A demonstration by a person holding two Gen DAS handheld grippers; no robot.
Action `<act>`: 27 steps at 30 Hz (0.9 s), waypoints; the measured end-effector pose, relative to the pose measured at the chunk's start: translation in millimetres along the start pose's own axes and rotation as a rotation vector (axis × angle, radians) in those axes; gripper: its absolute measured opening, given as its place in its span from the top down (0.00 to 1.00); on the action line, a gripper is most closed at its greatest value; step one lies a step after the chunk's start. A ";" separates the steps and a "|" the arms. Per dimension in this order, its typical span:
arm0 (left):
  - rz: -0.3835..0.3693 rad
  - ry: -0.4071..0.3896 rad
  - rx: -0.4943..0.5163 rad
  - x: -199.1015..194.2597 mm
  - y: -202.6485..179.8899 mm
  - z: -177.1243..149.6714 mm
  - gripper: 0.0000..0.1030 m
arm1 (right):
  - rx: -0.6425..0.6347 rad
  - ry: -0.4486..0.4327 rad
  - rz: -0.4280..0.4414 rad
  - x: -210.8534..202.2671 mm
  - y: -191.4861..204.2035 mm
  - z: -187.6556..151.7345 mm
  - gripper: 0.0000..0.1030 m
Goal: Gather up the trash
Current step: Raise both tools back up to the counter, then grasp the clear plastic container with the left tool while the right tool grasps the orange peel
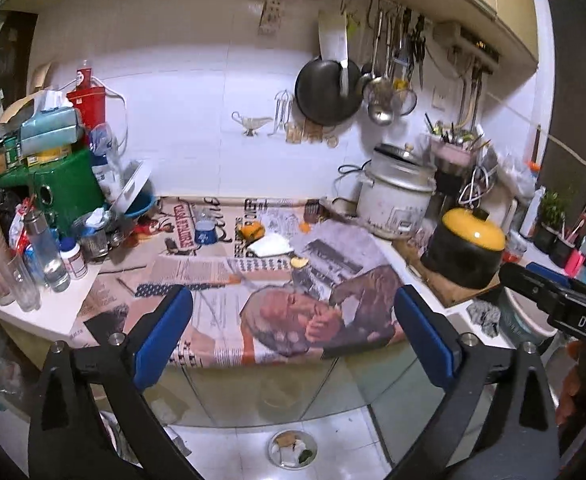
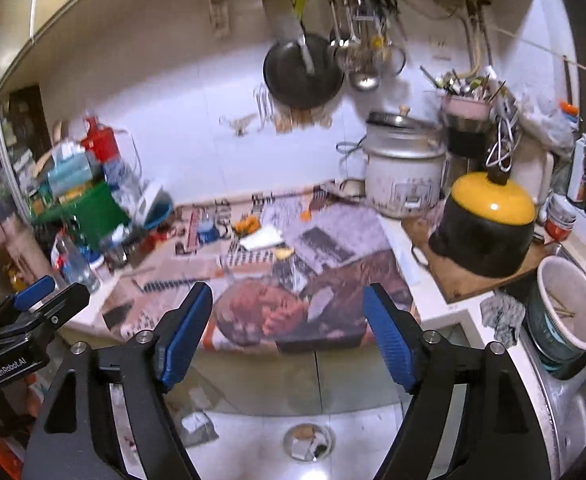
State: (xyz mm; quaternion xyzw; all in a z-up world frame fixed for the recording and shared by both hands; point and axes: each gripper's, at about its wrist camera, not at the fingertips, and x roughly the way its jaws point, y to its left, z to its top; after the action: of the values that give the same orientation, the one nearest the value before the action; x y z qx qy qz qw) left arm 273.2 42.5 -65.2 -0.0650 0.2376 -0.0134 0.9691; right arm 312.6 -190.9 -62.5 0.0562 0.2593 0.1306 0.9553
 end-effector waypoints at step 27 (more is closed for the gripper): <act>0.421 -0.031 -0.176 198.3 44.5 83.3 0.01 | -0.207 0.141 0.198 227.2 -23.5 103.1 0.15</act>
State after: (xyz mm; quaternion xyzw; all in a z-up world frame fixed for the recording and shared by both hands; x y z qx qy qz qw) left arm 487.3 85.2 -88.9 -0.0987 0.2312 0.2109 0.9446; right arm 559.3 -154.3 -87.3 -0.0266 0.3042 0.2536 0.9178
